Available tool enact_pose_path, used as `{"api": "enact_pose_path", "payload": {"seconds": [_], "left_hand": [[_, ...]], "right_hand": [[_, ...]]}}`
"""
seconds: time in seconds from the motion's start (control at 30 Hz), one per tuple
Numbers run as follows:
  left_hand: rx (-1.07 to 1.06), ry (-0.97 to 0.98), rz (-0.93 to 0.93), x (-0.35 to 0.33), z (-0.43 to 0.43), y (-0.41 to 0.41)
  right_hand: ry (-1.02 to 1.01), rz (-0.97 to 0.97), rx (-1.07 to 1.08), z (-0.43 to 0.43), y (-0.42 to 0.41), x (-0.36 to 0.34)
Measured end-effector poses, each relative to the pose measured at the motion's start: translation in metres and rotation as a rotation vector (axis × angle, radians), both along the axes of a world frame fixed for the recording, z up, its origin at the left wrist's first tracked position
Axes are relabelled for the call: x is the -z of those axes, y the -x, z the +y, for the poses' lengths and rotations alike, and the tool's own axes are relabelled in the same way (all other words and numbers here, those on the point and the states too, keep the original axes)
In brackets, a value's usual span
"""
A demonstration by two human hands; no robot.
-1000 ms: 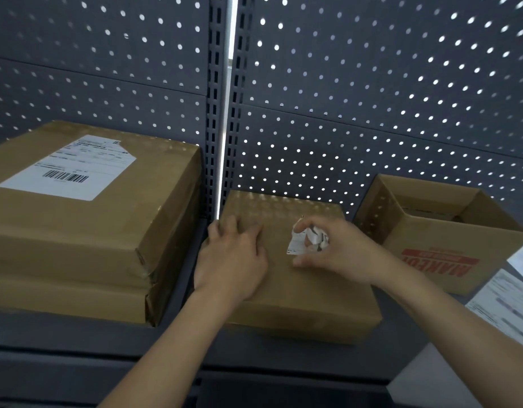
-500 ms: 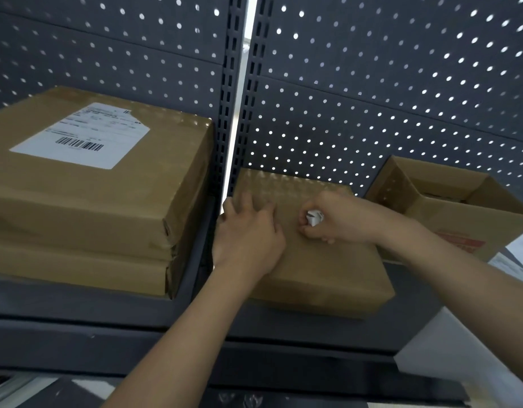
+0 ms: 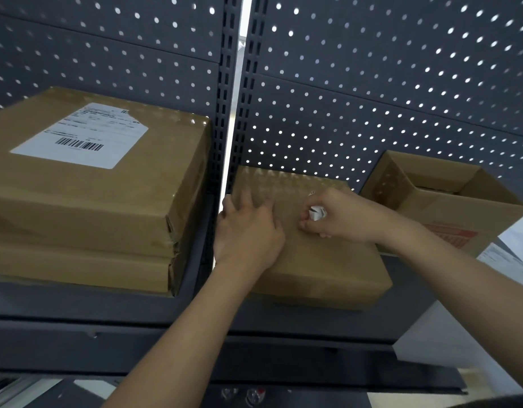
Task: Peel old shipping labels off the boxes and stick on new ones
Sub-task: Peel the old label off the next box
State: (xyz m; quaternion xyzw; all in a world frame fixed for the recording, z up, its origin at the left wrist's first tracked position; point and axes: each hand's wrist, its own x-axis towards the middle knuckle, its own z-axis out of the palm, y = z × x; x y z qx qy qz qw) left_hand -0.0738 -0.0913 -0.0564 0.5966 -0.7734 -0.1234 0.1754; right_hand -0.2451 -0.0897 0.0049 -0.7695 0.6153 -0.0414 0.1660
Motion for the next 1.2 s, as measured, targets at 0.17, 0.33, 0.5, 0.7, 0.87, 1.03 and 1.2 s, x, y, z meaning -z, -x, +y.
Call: {"api": "enact_pose_path", "payload": {"seconds": [0.17, 0.33, 0.5, 0.7, 0.87, 1.03, 1.2], "left_hand": [[-0.002, -0.002, -0.013, -0.001, 0.0, 0.001], [-0.007, 0.001, -0.009, -0.001, 0.001, 0.001], [-0.001, -0.004, 0.001, -0.002, 0.002, 0.0], [-0.005, 0.001, -0.008, -0.001, 0.001, 0.0], [-0.006, -0.002, -0.012, -0.001, 0.0, 0.001], [-0.003, -0.001, -0.018, -0.001, 0.001, 0.0], [-0.004, -0.001, -0.012, -0.001, 0.001, 0.001]], "right_hand": [[0.076, 0.256, -0.046, 0.0, -0.012, 0.004], [0.104, 0.32, -0.048, 0.0, -0.017, 0.01], [-0.003, 0.158, 0.003, -0.001, -0.006, 0.008], [-0.018, -0.209, 0.091, 0.005, 0.014, 0.003], [0.067, 0.038, 0.002, 0.005, 0.001, 0.008], [0.076, 0.192, -0.019, 0.0, -0.009, 0.01], [-0.023, 0.133, -0.024, -0.002, -0.011, 0.005]]}}
